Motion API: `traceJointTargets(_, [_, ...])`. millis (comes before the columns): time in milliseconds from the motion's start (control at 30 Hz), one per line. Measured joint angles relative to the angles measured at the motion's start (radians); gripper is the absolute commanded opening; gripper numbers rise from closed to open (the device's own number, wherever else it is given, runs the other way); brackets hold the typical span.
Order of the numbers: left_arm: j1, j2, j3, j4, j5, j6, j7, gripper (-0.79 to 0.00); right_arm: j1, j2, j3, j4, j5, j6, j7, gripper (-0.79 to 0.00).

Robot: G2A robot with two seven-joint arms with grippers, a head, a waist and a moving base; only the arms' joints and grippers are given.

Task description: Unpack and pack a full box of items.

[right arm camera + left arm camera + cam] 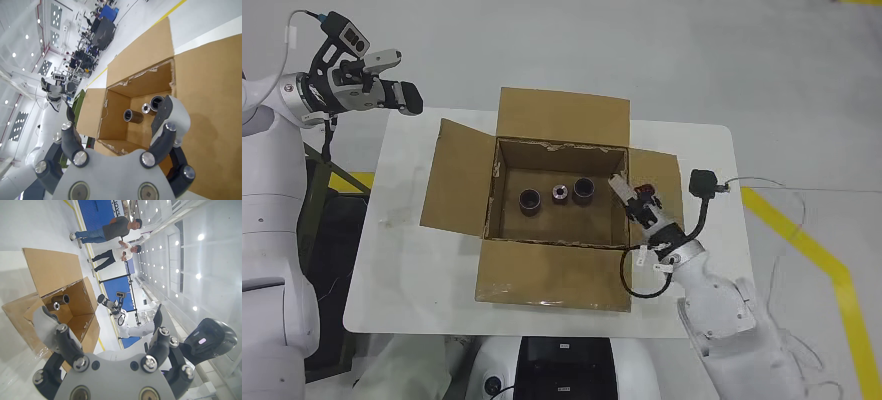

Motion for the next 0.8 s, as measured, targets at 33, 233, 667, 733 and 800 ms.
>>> traceJointTargets(33, [0.000,0.000,0.000,0.000,0.000,0.000,0.000,0.000,0.019,-0.001,-0.008,0.001,0.003,0.015,0.036,0.000])
traceJointTargets(233, [0.000,0.000,0.000,0.000,0.000,0.000,0.000,0.000,0.150,-0.008,-0.076,0.041,0.001,0.093,0.216,0.000])
traceJointTargets(667, [0.000,0.000,0.000,0.000,0.000,0.000,0.000,0.000,0.387,-0.018,-0.222,0.173,-0.206,0.186,0.504,0.000])
traceJointTargets(733, [0.000,0.000,0.000,0.000,0.000,0.000,0.000,0.000,0.407,-0.019,-0.238,0.189,-0.239,0.186,0.527,0.000])
traceJointTargets(800, [0.000,0.000,0.000,0.000,0.000,0.000,0.000,0.000,0.419,-0.020,-0.249,0.201,-0.256,0.182,0.539,0.000])
